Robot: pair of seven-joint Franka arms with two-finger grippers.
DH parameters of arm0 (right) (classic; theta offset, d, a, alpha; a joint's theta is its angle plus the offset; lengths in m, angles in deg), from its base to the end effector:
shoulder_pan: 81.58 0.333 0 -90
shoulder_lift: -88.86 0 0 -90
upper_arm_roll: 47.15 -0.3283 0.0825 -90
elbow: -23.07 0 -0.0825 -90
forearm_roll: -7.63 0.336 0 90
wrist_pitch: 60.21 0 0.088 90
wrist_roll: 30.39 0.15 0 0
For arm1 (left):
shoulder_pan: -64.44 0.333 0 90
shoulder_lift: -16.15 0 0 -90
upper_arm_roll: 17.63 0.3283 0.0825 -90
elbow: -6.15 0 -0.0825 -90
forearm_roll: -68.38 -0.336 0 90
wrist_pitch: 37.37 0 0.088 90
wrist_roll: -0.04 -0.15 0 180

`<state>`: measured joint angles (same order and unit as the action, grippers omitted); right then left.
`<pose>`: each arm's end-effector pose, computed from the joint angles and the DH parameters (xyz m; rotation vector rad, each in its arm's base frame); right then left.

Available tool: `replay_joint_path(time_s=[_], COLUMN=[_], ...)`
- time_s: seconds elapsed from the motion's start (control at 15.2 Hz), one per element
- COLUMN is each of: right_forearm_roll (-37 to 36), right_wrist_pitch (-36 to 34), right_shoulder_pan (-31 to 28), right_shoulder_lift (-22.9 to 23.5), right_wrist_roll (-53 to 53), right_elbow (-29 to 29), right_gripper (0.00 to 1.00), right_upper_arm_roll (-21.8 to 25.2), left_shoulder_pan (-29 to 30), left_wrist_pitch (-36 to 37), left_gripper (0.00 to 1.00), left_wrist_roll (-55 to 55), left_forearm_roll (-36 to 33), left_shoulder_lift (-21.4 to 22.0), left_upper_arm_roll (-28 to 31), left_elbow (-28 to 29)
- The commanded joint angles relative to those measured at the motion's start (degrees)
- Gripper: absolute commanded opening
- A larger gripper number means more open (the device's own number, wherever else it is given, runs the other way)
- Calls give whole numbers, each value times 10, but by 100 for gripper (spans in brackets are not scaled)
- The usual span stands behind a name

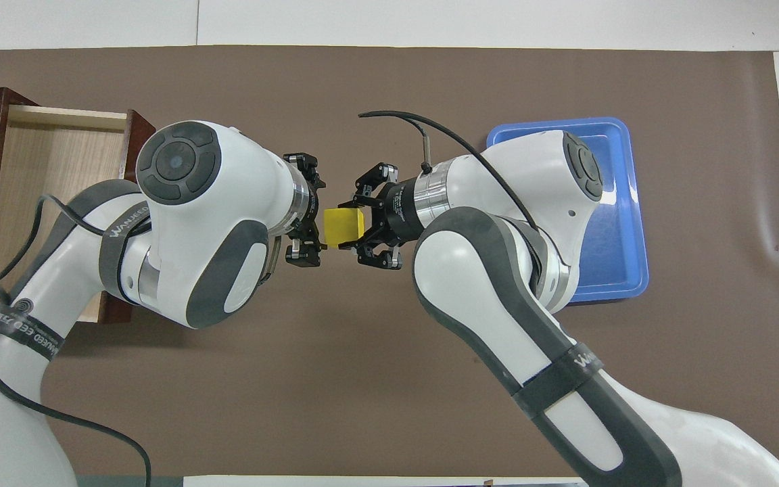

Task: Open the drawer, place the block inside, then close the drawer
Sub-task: 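Grasp the yellow block with the left gripper from the right gripper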

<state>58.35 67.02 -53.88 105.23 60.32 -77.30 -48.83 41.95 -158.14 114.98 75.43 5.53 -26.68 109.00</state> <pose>0.5278 0.3541 0.4379 -1.7834 1.7767 0.7526 0.4992 -0.3127 0.4469 2.1601 2.0455 -0.1423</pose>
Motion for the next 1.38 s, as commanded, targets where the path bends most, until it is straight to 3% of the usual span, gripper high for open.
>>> replay_joint_path(time_s=[0.0, 0.26, 0.46, 0.86, 0.92, 1.05, 1.32], right_forearm_roll=[18, 24, 24, 24, 24, 24, 32], right_wrist_pitch=[7, 7, 6, 5, 5, 5, 5], right_shoulder_pan=[-2, -4, -6, -7, -7, -7, -7], right_shoulder_lift=[-2, -1, -1, -1, -1, -1, -1], right_wrist_roll=[4, 3, 3, 2, 2, 2, 2], right_elbow=[-3, -2, -2, -2, -2, -2, -2], right_gripper=[0, 0, 0, 0, 0, 0, 0], right_upper_arm_roll=[-1, -1, -1, -1, -2, -1, -1], left_shoulder_pan=[-13, -21, -23, -34, -34, -34, -29], left_wrist_pitch=[13, 12, 11, 4, 4, 6, 13], left_gripper=[100, 100, 91, 47, 37, 4, 0], left_wrist_roll=[3, 12, 17, 27, 27, 23, 6], left_forearm_roll=[11, 16, 17, 17, 17, 17, 17], left_shoulder_lift=[10, 11, 11, 13, 13, 13, 13], left_upper_arm_roll=[8, 8, 8, 8, 8, 8, 9], left_elbow=[8, 8, 8, 12, 12, 12, 8])
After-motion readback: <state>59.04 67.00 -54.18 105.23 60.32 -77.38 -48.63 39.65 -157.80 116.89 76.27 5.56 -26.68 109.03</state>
